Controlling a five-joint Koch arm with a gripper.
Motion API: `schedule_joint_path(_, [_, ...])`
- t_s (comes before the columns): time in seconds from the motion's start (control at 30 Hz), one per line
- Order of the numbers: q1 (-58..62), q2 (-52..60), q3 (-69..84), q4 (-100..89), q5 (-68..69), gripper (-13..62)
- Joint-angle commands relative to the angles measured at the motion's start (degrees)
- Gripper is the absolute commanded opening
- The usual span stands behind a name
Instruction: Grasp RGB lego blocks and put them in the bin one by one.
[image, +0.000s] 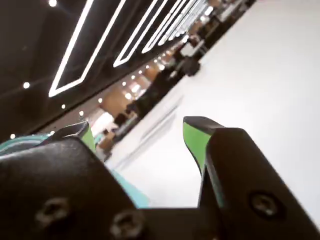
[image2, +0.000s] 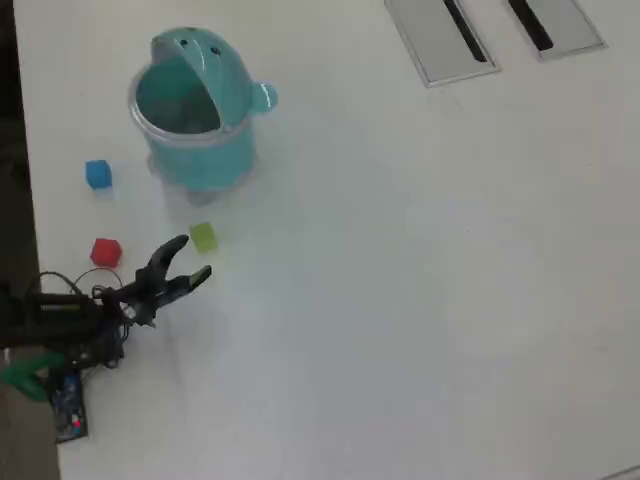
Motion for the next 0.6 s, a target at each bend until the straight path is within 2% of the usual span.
schedule_joint_path(0.0, [-1.3, 3.9, 3.0, -5.4, -4.7, 32.1])
schedule_joint_path(0.57, [-21.8, 4.0, -3.5, -4.1, -22.7, 32.1])
